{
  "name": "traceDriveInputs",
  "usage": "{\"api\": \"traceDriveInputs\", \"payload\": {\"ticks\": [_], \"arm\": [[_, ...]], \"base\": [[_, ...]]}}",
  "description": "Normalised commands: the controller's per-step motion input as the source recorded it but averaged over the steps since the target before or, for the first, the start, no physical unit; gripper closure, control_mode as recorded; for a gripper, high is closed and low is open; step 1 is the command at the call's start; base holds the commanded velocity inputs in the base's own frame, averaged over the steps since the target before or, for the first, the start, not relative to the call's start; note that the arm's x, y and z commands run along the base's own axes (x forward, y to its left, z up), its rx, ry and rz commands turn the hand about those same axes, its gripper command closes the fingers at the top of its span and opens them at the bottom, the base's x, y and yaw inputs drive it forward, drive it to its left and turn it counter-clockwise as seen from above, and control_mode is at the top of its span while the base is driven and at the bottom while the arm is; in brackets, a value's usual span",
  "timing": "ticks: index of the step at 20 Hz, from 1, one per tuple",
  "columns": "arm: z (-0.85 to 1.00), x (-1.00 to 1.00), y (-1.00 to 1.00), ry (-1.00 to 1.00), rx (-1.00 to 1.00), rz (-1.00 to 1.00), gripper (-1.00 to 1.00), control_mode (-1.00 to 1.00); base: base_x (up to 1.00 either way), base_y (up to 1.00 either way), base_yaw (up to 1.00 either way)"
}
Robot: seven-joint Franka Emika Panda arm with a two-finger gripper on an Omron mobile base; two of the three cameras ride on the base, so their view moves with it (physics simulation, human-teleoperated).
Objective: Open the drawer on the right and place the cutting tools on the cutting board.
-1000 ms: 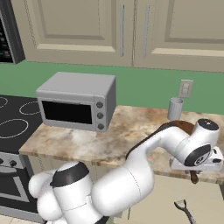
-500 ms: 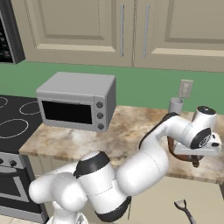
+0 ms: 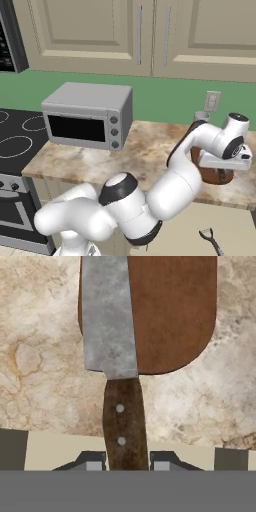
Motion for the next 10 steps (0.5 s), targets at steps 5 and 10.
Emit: {"api": "traceDriveInputs", "payload": {"ticks": [5,10], "arm": [[-0.13,0.18,0.11,0.00,0.00,0.00,1.00,-1.00],[-0.21,0.20,0.14,0.00,0.00,0.00,1.00,-1.00]], "base": [[0.00,0.00,0.00],[0.00,0.00,0.00]]}}
